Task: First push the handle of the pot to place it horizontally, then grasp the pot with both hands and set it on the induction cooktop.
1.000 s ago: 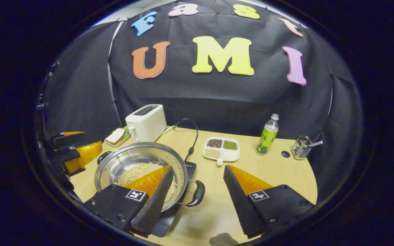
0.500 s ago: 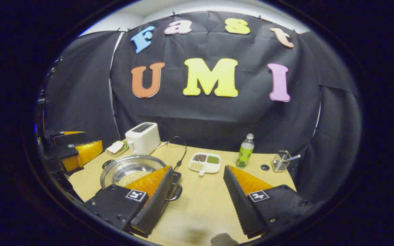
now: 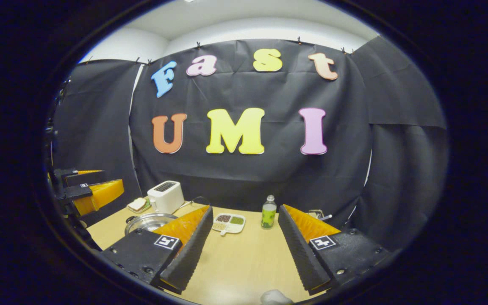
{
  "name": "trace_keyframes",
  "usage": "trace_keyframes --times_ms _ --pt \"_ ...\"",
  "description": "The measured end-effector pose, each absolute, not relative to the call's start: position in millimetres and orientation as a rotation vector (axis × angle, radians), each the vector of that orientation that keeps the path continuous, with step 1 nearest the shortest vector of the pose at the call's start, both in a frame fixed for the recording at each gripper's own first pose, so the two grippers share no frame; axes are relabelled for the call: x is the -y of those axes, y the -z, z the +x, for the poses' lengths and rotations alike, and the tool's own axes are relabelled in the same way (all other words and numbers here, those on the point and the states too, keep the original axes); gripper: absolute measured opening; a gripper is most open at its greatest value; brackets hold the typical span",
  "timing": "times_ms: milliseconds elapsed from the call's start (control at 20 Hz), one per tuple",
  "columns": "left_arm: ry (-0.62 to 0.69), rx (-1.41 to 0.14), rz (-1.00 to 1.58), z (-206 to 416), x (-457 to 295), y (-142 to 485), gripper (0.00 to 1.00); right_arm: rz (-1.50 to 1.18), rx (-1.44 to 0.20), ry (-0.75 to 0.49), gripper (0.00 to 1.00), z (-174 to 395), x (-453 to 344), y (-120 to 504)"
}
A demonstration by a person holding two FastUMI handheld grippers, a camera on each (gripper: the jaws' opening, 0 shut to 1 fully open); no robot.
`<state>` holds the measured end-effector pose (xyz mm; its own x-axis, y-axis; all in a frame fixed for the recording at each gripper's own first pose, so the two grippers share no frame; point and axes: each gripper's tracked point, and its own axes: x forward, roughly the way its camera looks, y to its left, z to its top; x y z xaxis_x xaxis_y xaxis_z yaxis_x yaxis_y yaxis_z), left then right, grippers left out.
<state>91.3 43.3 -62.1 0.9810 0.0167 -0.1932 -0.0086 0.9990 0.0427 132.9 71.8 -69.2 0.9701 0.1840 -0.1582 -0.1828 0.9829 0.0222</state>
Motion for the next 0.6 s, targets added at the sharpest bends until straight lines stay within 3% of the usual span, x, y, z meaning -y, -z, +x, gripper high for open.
trace_keyframes --times_ms 600 --pt "-0.045 -0.097 -0.008 40 50 1 0.96 0.073 -0.047 -0.112 0.97 76 59 7"
